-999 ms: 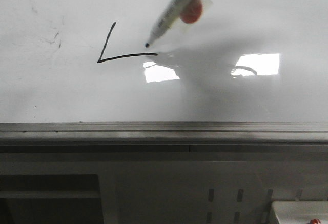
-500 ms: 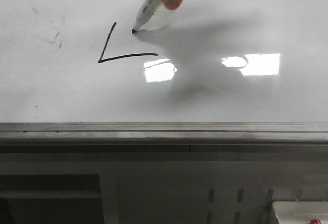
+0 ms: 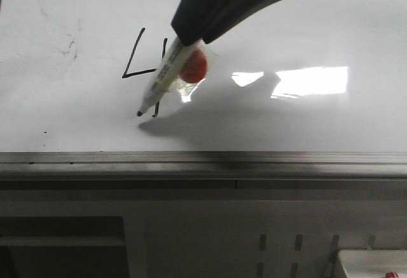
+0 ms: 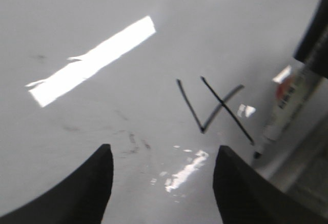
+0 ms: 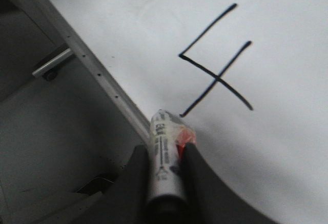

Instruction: Write number 4 on whiteboard

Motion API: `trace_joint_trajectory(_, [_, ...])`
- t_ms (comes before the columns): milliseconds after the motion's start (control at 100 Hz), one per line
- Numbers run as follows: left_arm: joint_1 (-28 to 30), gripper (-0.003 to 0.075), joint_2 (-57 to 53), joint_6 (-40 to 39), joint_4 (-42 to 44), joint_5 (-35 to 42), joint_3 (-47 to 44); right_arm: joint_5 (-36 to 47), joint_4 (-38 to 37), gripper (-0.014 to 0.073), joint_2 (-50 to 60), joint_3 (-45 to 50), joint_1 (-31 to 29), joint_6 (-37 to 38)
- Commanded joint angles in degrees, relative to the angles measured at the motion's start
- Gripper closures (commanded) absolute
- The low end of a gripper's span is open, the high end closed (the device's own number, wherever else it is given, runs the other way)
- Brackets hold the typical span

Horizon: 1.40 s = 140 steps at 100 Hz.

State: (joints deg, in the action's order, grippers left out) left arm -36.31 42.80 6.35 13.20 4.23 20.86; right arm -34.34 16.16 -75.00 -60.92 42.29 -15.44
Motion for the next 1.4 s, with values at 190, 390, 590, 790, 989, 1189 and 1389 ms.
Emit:
trace_joint_trajectory(190, [-10.92,0.0323,10.44,-0.62,4.25,12.12,1.2,3.15,-0.04,0.0658,2.2,-3.17,6.5,-0.26])
trace_joint_trajectory(390, [-10.34,0.0328,15.84,-0.62,3.64,13.55,1.32,3.19,1.66,0.0658,2.2,-3.17,7.75,-0.26])
trace_joint_trajectory(590, [-10.34,0.0593,16.59,-0.62,3.64,14.98,1.32,2.51,1.66,0.0658,2.2,-3.17,7.75,-0.26])
trace_joint_trajectory(790, [-10.34,0.0741,16.59,-0.62,3.56,14.22,1.32,2.42,1.66,0.0658,2.2,-3.17,7.75,-0.26])
trace_joint_trajectory(989, [-10.34,0.0741,16.59,-0.62,2.99,14.22,1.32,1.65,1.66,0.0466,2.2,-3.17,7.75,-0.26])
trace_joint_trajectory(1189, [-10.22,0.0741,16.59,-0.62,-19.38,14.22,1.32,2.03,1.55,0.0084,2.85,-3.17,7.51,-0.26])
trace_joint_trajectory(1389, [-10.06,0.0741,16.59,-0.62,-45.34,14.61,1.55,2.03,1.3,0.0183,4.44,-3.17,7.51,-0.26])
